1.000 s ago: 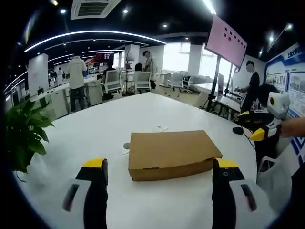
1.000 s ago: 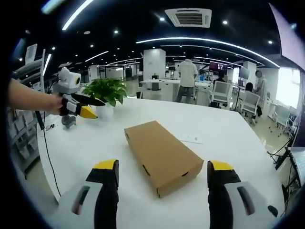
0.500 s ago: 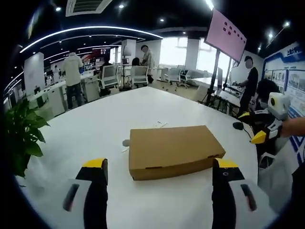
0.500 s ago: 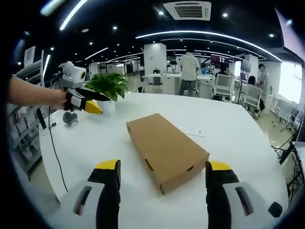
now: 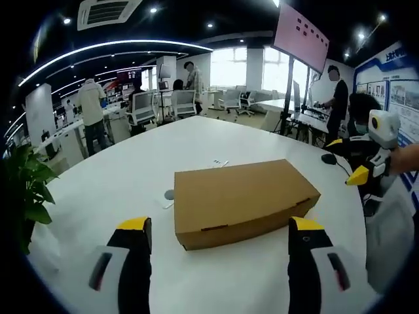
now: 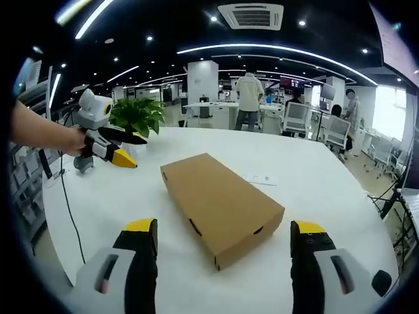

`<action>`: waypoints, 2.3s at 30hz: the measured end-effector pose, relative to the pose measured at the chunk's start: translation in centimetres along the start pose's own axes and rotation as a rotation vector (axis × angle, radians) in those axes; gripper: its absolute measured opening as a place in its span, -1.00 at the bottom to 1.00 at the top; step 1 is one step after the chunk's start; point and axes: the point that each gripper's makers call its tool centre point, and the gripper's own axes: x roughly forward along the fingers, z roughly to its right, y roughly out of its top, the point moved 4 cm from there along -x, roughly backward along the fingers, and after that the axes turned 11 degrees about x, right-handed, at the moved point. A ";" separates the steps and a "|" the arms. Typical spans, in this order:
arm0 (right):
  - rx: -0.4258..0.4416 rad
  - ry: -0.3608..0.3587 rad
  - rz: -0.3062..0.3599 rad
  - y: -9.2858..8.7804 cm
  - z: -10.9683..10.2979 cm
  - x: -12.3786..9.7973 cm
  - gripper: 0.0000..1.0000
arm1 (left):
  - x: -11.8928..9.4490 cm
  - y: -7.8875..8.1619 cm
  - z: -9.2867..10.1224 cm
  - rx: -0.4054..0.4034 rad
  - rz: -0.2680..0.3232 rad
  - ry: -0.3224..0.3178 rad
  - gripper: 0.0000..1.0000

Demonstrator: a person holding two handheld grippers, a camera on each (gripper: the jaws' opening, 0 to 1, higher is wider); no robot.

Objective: Operate the shoe box by opening the lid, removing the specified soft item, and placing it in the target area until the item is outside and the box remains undamaged.

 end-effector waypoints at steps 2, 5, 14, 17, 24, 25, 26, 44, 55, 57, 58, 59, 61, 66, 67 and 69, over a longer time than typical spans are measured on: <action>0.001 -0.002 -0.018 -0.3 0.3 0.3 0.67 | 0.2 -0.3 -0.2 0.012 -0.012 0.000 0.72; 0.042 -0.017 -0.038 -0.8 1.0 0.8 0.61 | 1.0 -1.3 -0.4 0.082 -0.060 -0.019 0.77; 0.014 -0.036 -0.026 -1.3 1.7 2.2 0.64 | 3.2 -3.2 -1.5 0.137 -0.110 -0.048 0.70; 0.009 -0.049 -0.046 -1.8 1.8 3.1 0.64 | 4.0 -3.3 -1.8 0.128 -0.124 -0.059 0.63; 0.048 -0.076 -0.111 -3.6 1.0 4.5 0.68 | 5.1 -3.9 -1.9 0.121 -0.170 -0.060 0.63; 0.046 -0.069 -0.105 -3.7 0.9 4.7 0.68 | 5.2 -4.0 -1.8 0.115 -0.171 -0.061 0.62; 0.045 -0.069 -0.106 -3.8 0.9 4.8 0.68 | 5.3 -4.1 -1.7 0.113 -0.172 -0.061 0.62; 0.013 -0.055 -0.194 -5.9 0.5 6.3 0.74 | 6.7 -5.9 -0.9 0.086 -0.206 -0.118 0.74; 0.000 -0.059 -0.210 -6.2 0.0 7.8 0.67 | 7.3 -5.4 -1.9 0.126 -0.197 -0.102 0.58; 0.004 -0.064 -0.209 -6.4 -0.1 7.9 0.65 | 7.6 -5.5 -2.1 0.130 -0.210 -0.089 0.57; 0.004 -0.067 -0.208 -6.4 -0.2 8.0 0.63 | 7.7 -5.6 -2.1 0.119 -0.211 -0.082 0.56; 0.005 -0.066 -0.206 -6.5 -0.3 8.0 0.61 | 7.9 -5.6 -2.0 0.115 -0.207 -0.084 0.56; 0.014 -0.063 -0.209 -6.6 -0.5 8.2 0.59 | 8.1 -5.6 -1.5 0.126 -0.208 -0.086 0.51; 0.023 -0.098 -0.218 -6.7 0.0 8.4 0.50 | 8.5 -6.0 -1.3 0.140 -0.225 -0.068 0.42; 0.026 -0.124 -0.231 -7.0 0.4 8.5 0.44 | 8.5 -6.0 -1.3 0.135 -0.228 -0.066 0.42; 0.046 -0.143 -0.229 -7.1 0.8 8.5 0.35 | 8.6 -6.0 -1.4 0.134 -0.227 -0.061 0.41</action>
